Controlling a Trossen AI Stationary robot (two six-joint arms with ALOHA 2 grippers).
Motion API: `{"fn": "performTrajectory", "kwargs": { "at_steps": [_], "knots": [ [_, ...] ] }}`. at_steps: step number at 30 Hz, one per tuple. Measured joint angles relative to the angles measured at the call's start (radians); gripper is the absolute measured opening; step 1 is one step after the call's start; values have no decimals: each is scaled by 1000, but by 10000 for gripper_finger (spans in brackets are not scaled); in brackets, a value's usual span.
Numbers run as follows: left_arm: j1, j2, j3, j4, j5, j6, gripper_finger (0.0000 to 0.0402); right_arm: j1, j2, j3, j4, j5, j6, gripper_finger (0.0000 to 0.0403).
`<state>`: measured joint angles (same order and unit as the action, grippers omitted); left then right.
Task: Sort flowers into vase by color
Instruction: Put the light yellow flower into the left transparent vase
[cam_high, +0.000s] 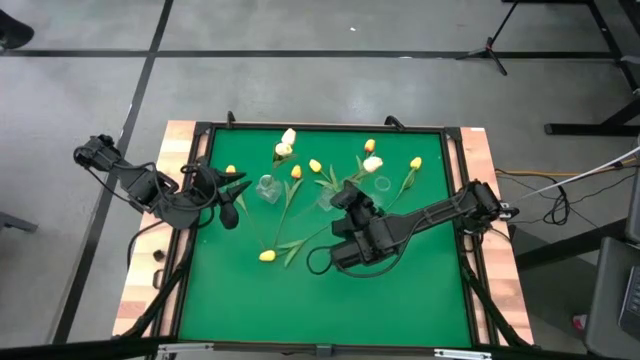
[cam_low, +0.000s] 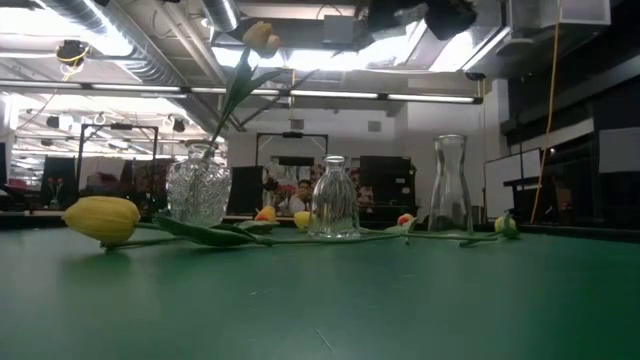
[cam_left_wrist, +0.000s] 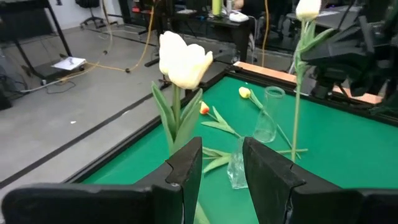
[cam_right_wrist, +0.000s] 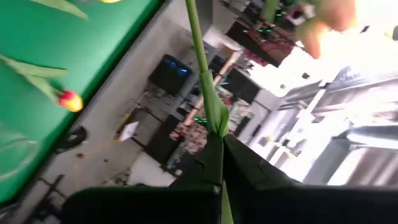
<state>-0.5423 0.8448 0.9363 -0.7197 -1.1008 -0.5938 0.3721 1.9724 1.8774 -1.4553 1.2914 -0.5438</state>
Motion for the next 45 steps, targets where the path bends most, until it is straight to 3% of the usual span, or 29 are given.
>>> {"fn": "performTrajectory", "kwargs": {
  "at_steps": [6, 16, 27, 34, 45],
  "knots": [
    [0, 0, 0, -2, -34, 0, 114, -11, 0, 0, 166, 82, -185, 5],
    [0, 0, 0, -6, -35, -6, 114, -78, 0, 0, 390, 93, -416, 5],
    [0, 0, 0, -22, -41, -6, 114, -162, 0, 0, 671, 9, -713, 5],
    [0, 0, 0, -37, -41, -6, 114, -184, 0, 0, 893, -18, -1001, 5],
    [0, 0, 0, -52, -41, -7, 114, -208, 0, 0, 1065, -83, -1042, 5]
  ]
}}
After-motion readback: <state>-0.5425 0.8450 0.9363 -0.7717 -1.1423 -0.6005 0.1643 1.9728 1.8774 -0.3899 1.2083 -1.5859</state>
